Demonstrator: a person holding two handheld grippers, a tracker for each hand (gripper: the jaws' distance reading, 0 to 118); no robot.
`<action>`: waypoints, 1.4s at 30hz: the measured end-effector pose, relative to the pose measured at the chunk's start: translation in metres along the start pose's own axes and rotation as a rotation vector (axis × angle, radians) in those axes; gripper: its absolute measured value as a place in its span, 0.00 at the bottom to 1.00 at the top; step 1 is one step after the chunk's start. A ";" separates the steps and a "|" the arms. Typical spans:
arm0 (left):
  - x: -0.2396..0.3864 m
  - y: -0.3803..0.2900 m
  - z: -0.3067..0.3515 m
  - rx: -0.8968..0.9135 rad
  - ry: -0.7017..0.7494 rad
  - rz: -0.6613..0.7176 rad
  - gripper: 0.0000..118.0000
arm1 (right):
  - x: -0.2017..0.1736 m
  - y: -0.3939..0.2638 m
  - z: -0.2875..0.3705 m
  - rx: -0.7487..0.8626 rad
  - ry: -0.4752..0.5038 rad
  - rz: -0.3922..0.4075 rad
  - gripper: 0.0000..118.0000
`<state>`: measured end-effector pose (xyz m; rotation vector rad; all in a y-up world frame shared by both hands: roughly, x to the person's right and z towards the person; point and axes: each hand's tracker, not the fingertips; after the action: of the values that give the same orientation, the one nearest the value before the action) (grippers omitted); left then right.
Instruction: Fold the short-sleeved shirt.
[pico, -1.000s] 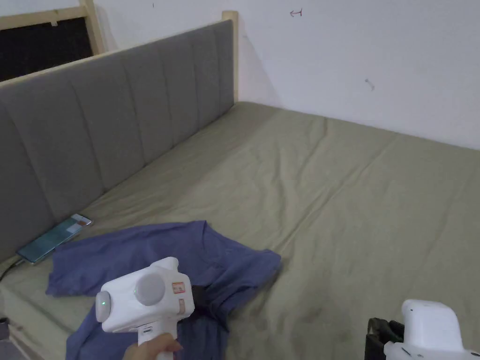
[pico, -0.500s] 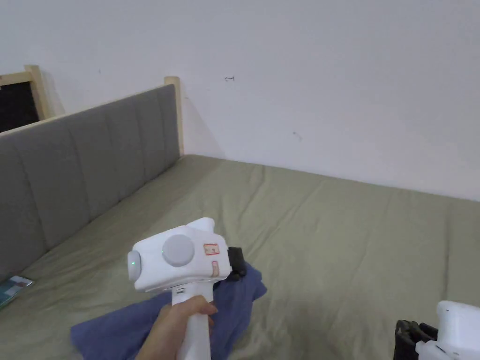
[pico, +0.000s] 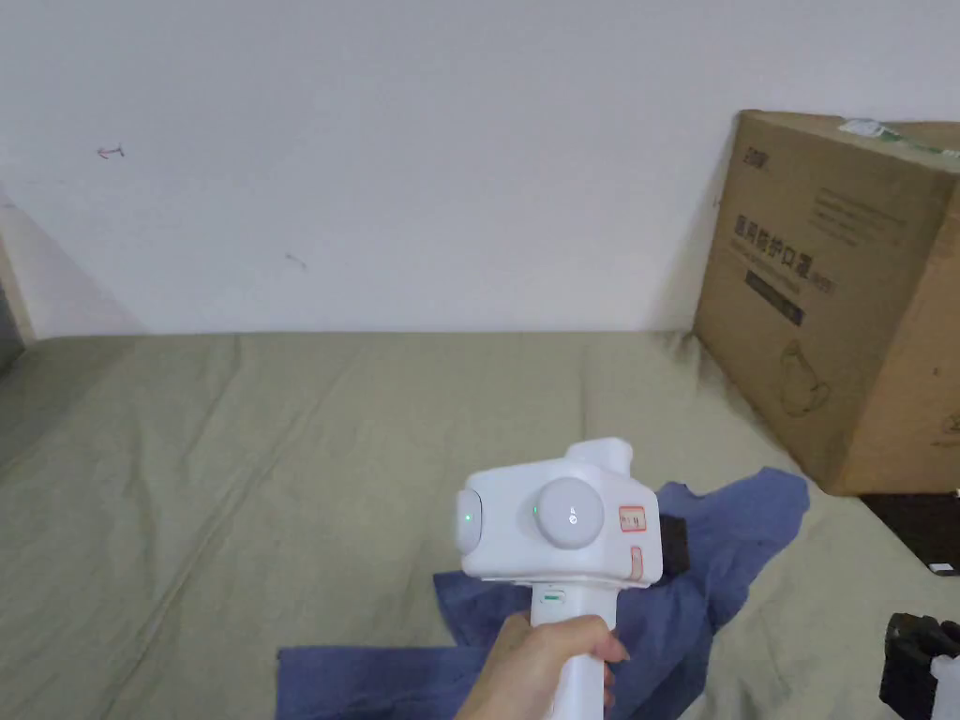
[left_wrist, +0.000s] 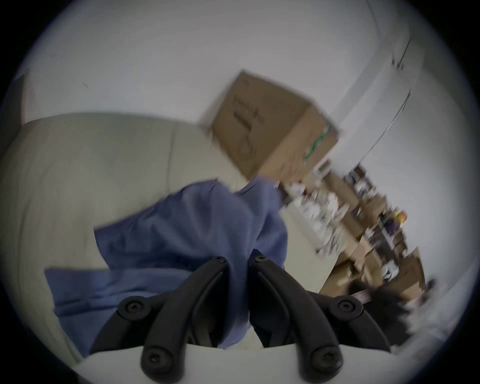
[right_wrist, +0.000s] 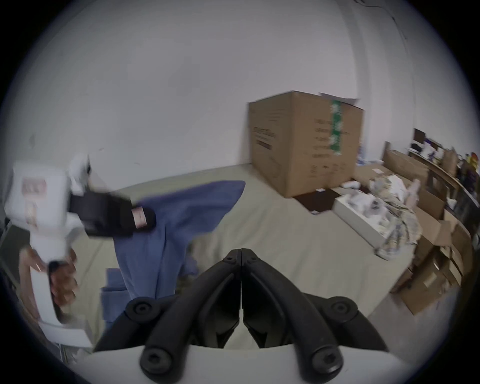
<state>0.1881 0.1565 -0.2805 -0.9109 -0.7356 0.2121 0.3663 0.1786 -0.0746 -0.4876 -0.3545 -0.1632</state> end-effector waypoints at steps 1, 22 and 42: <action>0.000 -0.016 -0.025 -0.054 -0.002 -0.007 0.09 | 0.012 -0.005 -0.001 -0.014 -0.025 -0.030 0.00; -0.081 -0.106 0.056 -0.023 0.230 0.062 0.00 | -0.038 -0.038 -0.016 -0.123 0.042 0.097 0.00; -0.313 -0.026 0.059 -0.096 0.555 0.436 0.91 | -0.105 -0.059 -0.075 -0.247 0.153 0.160 0.00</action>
<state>-0.0861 0.0338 -0.3903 -1.1505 -0.0274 0.2915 0.2774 0.0983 -0.1505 -0.7400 -0.1446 -0.0879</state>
